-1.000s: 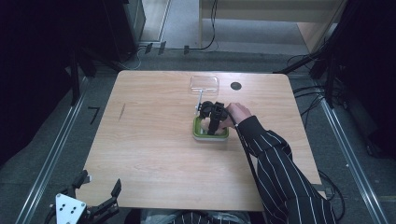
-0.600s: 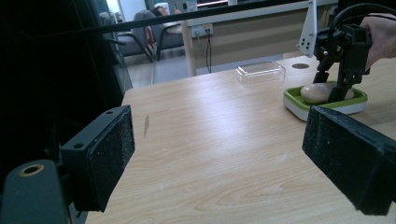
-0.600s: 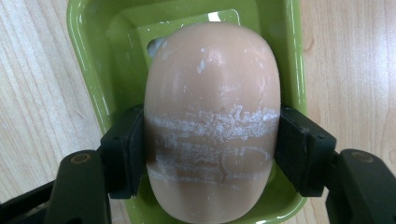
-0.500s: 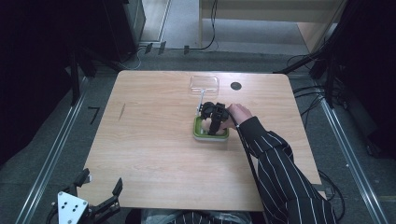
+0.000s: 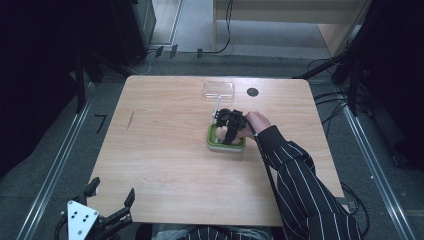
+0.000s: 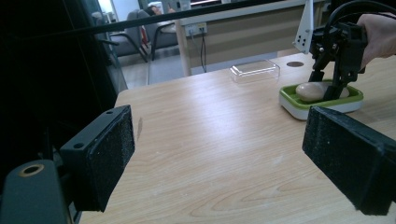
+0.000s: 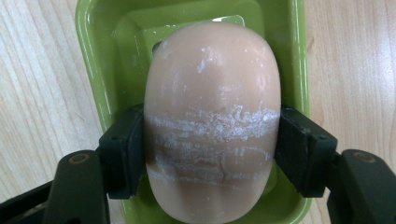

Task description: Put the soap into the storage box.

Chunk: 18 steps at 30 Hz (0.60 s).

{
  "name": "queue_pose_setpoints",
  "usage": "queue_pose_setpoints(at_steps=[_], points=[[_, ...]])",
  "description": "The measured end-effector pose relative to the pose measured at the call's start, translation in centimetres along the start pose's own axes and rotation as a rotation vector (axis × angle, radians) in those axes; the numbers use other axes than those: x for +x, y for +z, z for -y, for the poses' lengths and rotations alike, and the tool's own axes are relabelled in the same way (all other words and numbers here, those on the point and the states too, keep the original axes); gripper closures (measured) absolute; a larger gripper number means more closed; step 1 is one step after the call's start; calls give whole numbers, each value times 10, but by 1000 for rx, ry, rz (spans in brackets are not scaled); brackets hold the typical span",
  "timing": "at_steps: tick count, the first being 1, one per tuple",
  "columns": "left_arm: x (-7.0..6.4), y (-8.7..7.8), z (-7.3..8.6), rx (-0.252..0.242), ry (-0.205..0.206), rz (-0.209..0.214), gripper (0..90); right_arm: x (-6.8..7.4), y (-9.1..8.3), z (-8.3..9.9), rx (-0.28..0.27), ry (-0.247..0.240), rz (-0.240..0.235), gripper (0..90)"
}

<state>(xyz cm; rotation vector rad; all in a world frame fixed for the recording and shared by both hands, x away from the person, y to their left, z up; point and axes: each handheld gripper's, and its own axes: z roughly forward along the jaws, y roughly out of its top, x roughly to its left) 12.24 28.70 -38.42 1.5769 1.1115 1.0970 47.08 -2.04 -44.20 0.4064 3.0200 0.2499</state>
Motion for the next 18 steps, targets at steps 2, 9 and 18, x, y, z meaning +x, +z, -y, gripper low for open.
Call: queue_pose_setpoints(at_steps=[2, 9, 18], points=[[0, 1, 0, -1, 0, 3, 96, 0, 0, 1, -1, -1, 0, 330], [1, -2, 0, -9, -8, -2, 96, 0, 0, 3, 0, -22, -8, 327], [-1, -3, 0, -4, -3, -3, 96, 1, -5, 4, -3, -22, 10, 283]])
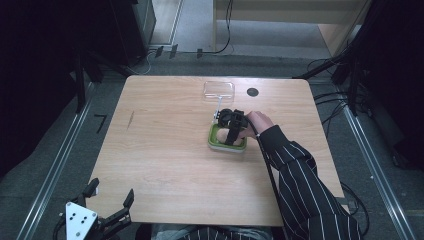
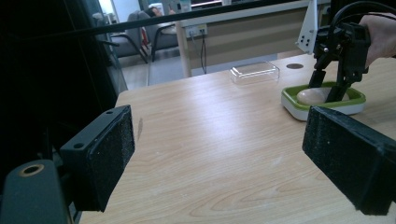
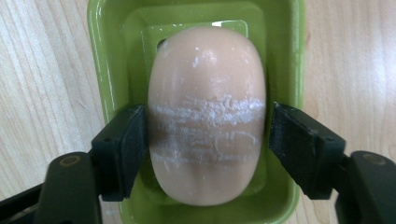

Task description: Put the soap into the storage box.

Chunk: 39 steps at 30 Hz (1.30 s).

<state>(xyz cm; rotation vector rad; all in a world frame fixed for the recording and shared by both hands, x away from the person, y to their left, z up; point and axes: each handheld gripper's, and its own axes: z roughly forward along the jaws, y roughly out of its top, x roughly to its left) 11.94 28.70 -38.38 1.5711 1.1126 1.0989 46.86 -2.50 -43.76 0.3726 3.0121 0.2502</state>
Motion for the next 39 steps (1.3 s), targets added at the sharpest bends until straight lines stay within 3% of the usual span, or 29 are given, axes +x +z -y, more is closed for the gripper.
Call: queue_pose_setpoints(at_steps=[2, 7, 14, 23, 39], points=[[0, 0, 0, 1, 6, 2, 96, -1, -3, 1, -2, 1, 1, 235], [1, 0, 0, -5, -2, 2, 96, -2, -11, 5, 3, 76, -5, 146], [-1, 4, -1, -4, 7, 16, 96, 3, -22, 12, -14, 147, 15, 77], [-1, 7, -1, -12, 2, 28, 96, 10, -28, 31, 5, 236, 32, 4], [-4, 15, -4, -10, 16, 56, 96, 34, -47, 74, 33, 351, 84, 1]])
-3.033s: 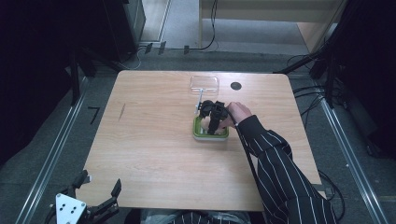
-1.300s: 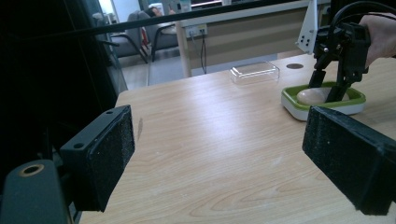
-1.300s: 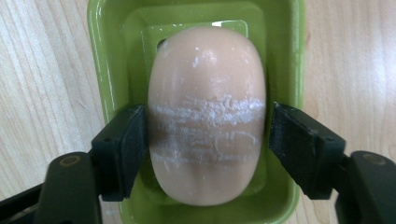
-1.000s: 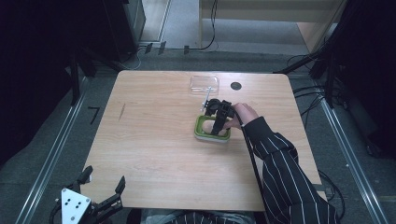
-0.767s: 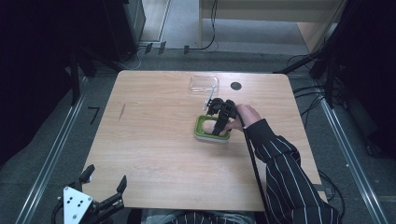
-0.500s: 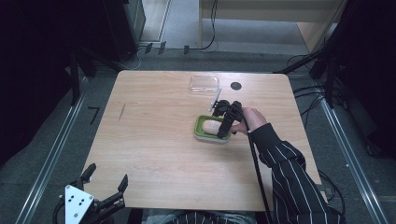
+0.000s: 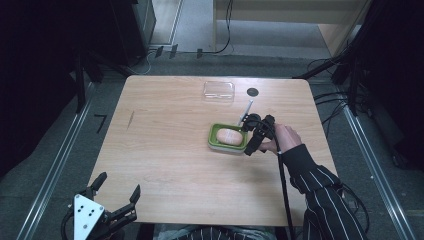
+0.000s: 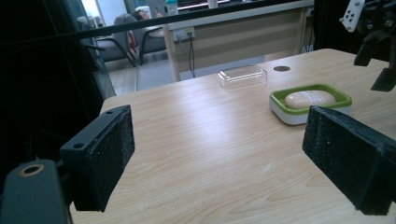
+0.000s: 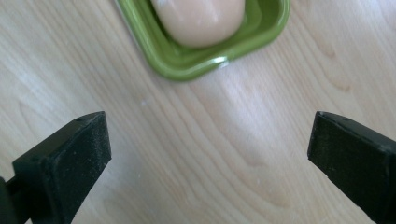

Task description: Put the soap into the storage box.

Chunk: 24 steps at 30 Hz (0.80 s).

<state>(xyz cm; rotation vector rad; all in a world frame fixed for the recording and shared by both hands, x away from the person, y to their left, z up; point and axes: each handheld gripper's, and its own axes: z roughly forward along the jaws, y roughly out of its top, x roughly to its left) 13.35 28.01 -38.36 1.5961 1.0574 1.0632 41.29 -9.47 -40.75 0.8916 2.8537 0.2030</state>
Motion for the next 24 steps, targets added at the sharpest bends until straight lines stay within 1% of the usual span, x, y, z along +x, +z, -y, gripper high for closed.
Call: queue_pose_setpoints(at_steps=[2, 6, 8, 11, 12, 17, 18, 19, 20, 21, 22, 23, 24], points=[[0, 1, 0, -1, -2, 3, 96, 1, -1, 7, 2, 23, 8, 1], [0, 2, 0, -7, -2, 7, 96, 5, 1, 22, 27, 52, 15, 1], [-1, 2, 0, -8, -1, 8, 96, 7, 1, 29, 31, 71, 22, 1], [0, 2, -1, -9, 0, 9, 96, 10, 2, 35, 39, 72, 19, 0], [-1, 2, -1, -10, 0, 10, 96, 13, 2, 42, 42, 80, 22, 0], [0, 2, -1, -13, -1, 10, 96, 21, 7, 54, 56, 86, 21, 1], [0, 2, -1, -13, -1, 10, 96, 21, 7, 54, 56, 86, 21, 1], [-1, 2, -1, -12, 0, 10, 96, 23, 10, 61, 55, 87, 10, 1], [-1, 2, -1, -13, -1, 10, 96, 24, 10, 62, 57, 96, 10, 0], [-1, 2, -1, -13, 0, 11, 96, 25, 11, 66, 53, 94, 12, 1], [-1, 2, -1, -13, -1, 11, 96, 27, 12, 68, 60, 99, 19, 0], [-1, 2, -1, -13, 0, 10, 96, 28, 12, 71, 56, 106, 27, 1], [-1, 3, -1, -13, 0, 10, 96, 28, 12, 73, 55, 114, 25, 1]])
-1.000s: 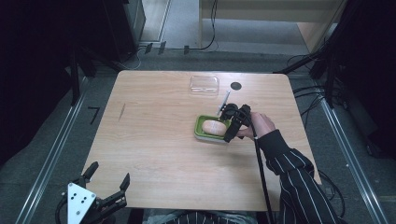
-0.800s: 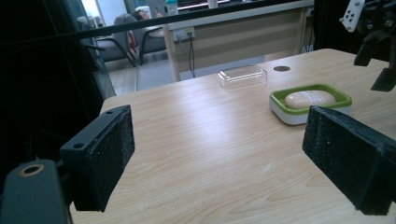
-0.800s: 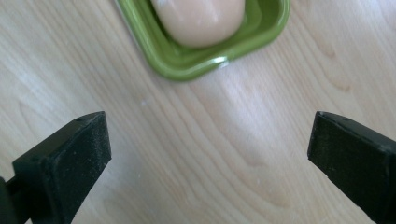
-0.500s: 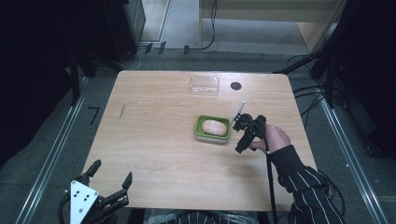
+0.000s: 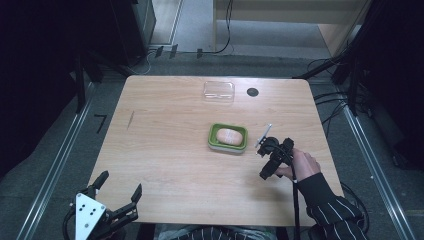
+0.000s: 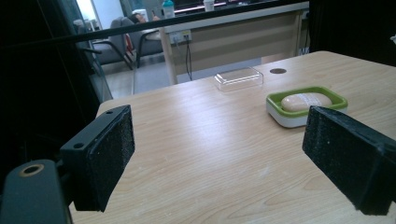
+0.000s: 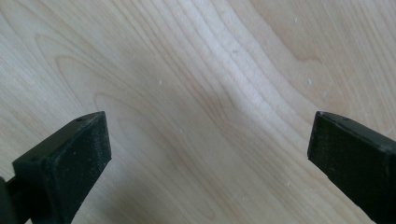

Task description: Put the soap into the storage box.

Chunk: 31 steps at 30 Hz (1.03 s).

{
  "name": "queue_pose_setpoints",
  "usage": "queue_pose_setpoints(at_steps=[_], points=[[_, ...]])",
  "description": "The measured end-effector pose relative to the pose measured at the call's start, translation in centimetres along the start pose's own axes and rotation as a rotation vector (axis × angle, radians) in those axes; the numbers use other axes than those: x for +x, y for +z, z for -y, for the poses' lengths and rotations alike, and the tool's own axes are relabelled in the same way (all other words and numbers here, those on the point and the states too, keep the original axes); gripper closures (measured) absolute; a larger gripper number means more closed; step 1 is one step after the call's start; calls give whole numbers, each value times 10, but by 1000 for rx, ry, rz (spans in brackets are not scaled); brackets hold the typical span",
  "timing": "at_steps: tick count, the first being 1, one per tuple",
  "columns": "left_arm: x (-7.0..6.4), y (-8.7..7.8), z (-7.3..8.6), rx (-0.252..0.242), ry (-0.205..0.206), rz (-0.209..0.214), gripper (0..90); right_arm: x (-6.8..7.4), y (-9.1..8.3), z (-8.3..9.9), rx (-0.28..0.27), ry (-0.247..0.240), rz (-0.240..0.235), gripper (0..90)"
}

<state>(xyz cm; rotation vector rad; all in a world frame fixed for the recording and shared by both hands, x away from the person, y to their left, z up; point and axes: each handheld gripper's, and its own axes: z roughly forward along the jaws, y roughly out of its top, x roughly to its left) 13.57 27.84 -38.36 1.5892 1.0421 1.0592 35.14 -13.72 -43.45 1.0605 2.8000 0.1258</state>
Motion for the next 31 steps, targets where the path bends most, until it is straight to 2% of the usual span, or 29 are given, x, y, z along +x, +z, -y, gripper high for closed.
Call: queue_pose_setpoints(at_steps=[8, 17, 25, 31], points=[[0, 1, 0, 1, 2, 5, 96, 3, 4, 22, 18, 45, 26, 1], [-1, 4, -1, -2, 4, 13, 96, 12, 9, 44, 12, 53, 39, 2], [-2, 5, -2, 0, 10, 16, 96, 19, 16, 54, 45, 49, 25, 2], [-3, 6, -2, 0, 13, 18, 96, 17, 15, 55, 38, 50, 23, 2]])
